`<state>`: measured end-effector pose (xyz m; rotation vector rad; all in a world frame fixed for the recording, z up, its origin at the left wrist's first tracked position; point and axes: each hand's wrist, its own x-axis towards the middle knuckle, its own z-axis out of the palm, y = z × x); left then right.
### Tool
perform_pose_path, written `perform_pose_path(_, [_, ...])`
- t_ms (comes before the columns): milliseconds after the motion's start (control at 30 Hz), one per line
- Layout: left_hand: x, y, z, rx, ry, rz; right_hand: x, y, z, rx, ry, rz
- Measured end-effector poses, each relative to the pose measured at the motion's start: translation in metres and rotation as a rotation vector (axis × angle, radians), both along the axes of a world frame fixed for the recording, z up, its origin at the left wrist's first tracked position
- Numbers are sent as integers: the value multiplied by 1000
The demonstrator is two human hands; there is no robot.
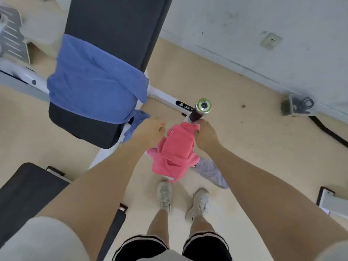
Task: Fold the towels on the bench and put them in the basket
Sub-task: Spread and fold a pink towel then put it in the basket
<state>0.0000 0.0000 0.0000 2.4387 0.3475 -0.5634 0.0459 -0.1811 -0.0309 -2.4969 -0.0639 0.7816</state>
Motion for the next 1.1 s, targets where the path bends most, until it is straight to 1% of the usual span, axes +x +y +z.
perform_pose_path(33, [2,1,-2,-13,19,8,4,2,-3,13,-5,-50])
perform_pose_path(67, [4,4,-6,-23,-1,24,8,3,-7,33,-20,-105])
perform_pose_path(133, [3,6,-13,-12,8,-4,8,5,-15,42,-16,-176])
perform_pose_path(200, [4,9,-17,-32,27,-1,2,8,-26,-21,32,-154])
perform_pose_path(267, [7,13,-14,-39,28,0,-4,13,-30,-173,74,-41])
perform_pose_path(333, [9,15,-14,-32,47,-32,-10,16,-33,-321,85,131])
perform_pose_path(367, [10,14,-12,-35,55,-58,-13,16,-32,-367,64,209])
perform_pose_path(433, [15,8,-1,-59,55,-84,-16,15,-26,-365,14,292])
perform_pose_path(500, [17,-1,14,-102,44,-76,-18,10,-13,-268,-15,286])
perform_pose_path(567, [18,-9,30,-207,31,-93,-20,1,9,-79,-29,222])
perform_pose_path(600, [18,-14,41,-258,18,-116,-21,-4,26,49,-30,164])
perform_pose_path(667, [16,-24,61,-325,-43,-239,-24,-17,64,315,-9,41])
perform_pose_path(700, [17,-30,69,-339,-81,-310,-23,-26,83,416,-12,-6])
perform_pose_path(800, [25,-57,106,-291,-167,-481,-20,-54,138,661,26,-96])
perform_pose_path(867, [31,-82,139,-356,-149,-548,-21,-76,168,773,46,-171])
perform_pose_path(933, [35,-111,173,-402,-133,-610,-28,-102,191,859,0,-238])
perform_pose_path(1000, [35,-145,200,-412,-132,-661,-40,-135,210,928,-62,-292])
perform_pose_path(1100, [29,-199,219,-394,-152,-744,-63,-195,231,982,-130,-351])
